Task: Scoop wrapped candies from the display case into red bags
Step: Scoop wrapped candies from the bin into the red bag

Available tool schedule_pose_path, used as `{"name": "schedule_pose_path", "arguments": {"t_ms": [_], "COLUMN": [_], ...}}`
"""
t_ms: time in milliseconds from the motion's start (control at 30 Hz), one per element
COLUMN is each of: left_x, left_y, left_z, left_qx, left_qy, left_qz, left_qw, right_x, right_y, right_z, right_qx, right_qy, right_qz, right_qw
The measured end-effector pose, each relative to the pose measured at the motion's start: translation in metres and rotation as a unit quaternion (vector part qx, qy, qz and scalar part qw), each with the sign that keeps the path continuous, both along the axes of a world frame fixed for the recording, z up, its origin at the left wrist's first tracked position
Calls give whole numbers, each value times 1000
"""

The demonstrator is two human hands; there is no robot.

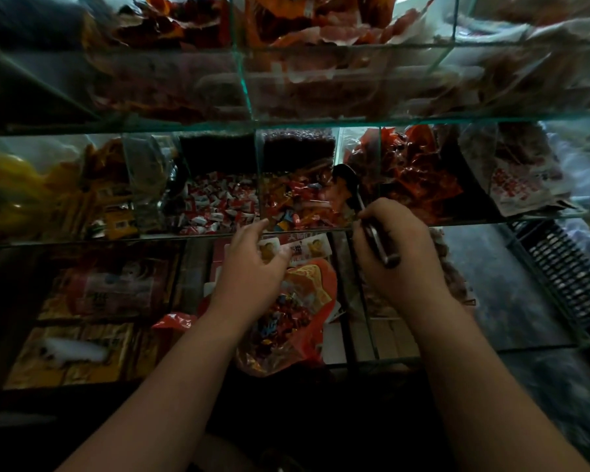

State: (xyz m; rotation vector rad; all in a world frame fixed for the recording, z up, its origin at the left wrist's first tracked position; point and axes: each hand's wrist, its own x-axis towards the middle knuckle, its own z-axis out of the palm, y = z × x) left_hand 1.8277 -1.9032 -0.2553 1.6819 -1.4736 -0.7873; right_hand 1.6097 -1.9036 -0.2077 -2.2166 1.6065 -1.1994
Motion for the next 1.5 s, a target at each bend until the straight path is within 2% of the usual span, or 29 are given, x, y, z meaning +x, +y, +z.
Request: {"name": "schedule_pose_path", "arguments": {"t_ms": [100, 167, 333, 433, 533, 633, 733, 767, 833, 867, 933, 1033, 1100, 1200, 1267, 1400, 1500], "left_x": [4, 4, -1, 0, 2, 5, 10, 14, 23, 27, 35, 39, 37, 33, 32, 32, 33], "left_y": [4, 5, 7, 12, 20, 32, 53, 61, 77, 83, 90, 90, 89, 89, 90, 92, 93], "left_z": [-3, -3, 1, 3, 0, -3, -6, -8, -15, -19, -30, -43, -49, -58, -63, -64, -64], "left_qx": [2, 4, -14, -15, -14, -10, 1, -2, -6, -6, -10, 14, 29, 60, 78, 88, 85], "left_qy": [-5, -10, -4, 18, 13, 24, 7, -21, -78, -100, -136, -163, -182, -188, -170, -111, -94], "left_qz": [0, -6, -16, -26, -40, -47, -57, -63, -64, -58, -45, -30, -44, -57, -56, -68, -77], "left_qw": [1000, 1000, 1000, 999, 999, 999, 998, 998, 995, 993, 990, 986, 982, 979, 981, 988, 989], "right_x": [5, 5, 4, 6, 5, 8, 4, 1, -9, -13, -10, 10, 24, 41, 47, 55, 65], "right_y": [8, 17, 55, 86, 102, 104, 114, 117, 116, 116, 111, 98, 80, 59, 52, 47, 48], "right_z": [-3, -4, 5, 14, 17, 20, 29, 35, 34, 29, 23, 5, -15, -47, -66, -84, -89], "right_qx": [29, 6, -77, -24, 55, 176, 97, 107, 171, 199, 219, 197, 201, 270, 306, 343, 358], "right_qy": [32, 16, -169, -320, -369, -435, -434, -453, -425, -384, -274, -90, 9, 98, 79, -68, -105], "right_qz": [28, 40, 22, 34, 59, 30, 63, 73, 71, 65, 51, 107, 142, 138, 102, 5, -29], "right_qw": [999, 999, 982, 946, 926, 882, 894, 882, 886, 899, 935, 970, 969, 948, 943, 937, 927]}}
